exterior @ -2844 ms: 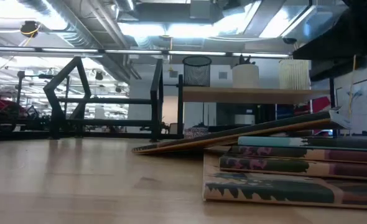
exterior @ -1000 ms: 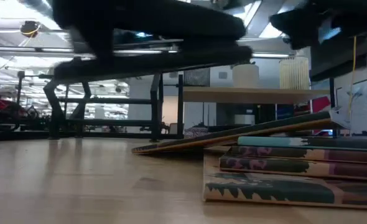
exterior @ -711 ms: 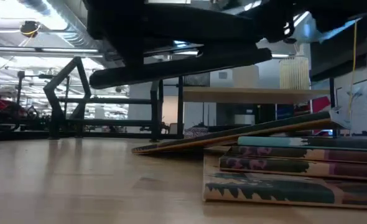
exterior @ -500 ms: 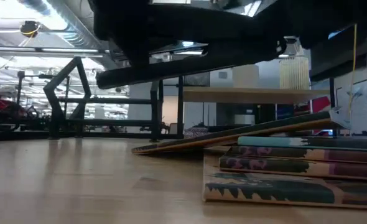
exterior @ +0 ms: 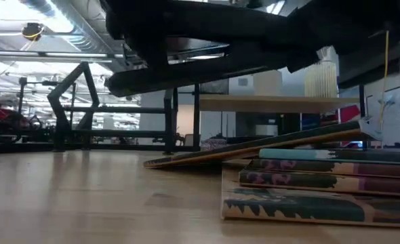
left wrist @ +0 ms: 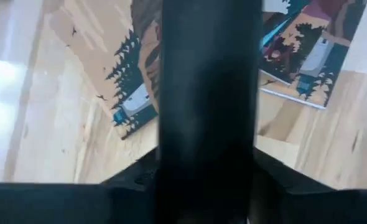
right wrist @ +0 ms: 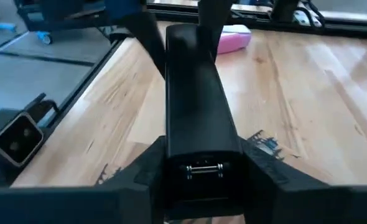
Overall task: Stock shelves
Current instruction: Put the black stapler under the shelf
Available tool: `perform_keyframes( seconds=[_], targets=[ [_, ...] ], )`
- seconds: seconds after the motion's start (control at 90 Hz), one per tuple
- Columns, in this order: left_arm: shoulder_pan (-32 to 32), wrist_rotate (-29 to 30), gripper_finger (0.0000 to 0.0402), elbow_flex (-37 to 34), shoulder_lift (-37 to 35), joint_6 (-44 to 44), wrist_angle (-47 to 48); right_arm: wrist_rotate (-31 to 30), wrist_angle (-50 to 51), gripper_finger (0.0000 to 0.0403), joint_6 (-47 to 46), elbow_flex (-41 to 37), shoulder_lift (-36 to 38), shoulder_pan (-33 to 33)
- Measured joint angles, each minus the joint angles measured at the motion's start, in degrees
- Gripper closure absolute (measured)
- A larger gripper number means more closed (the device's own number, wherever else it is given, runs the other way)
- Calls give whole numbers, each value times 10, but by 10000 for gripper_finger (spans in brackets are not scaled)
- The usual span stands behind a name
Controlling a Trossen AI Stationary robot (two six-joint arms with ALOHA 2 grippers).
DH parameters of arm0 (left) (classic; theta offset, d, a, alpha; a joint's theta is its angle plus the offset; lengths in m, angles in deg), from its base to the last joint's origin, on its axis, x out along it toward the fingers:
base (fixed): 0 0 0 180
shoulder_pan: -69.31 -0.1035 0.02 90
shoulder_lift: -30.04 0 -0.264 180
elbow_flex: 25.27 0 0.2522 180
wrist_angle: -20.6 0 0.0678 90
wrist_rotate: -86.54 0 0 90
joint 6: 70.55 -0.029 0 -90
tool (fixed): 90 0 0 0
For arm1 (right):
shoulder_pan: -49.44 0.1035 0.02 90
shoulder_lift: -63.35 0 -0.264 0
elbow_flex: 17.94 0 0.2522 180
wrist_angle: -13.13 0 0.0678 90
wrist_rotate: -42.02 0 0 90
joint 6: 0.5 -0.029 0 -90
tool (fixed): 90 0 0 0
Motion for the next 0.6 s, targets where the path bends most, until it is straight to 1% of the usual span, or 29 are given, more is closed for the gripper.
perform_keyframes(
  seconds=[0.111,0.211,0.344,0.4,0.444,0.511,0.6],
  targets=[
    [-1,4,202,0,-1,1,25,-33,28,284,-22,0,6,5],
    [-1,6,184,0,-8,40,78,-84,94,284,-63,0,26,18],
    [5,3,177,0,-19,102,153,-201,223,284,-156,-2,72,50],
    [6,15,176,0,-24,123,177,-247,294,284,-215,-2,99,69],
    [8,28,176,0,-26,137,188,-272,356,284,-274,-1,121,86],
    [12,54,175,0,-29,152,196,-307,461,284,-382,0,149,114],
    [20,85,175,0,-30,156,196,-337,600,284,-547,0,175,151]
  ],
)
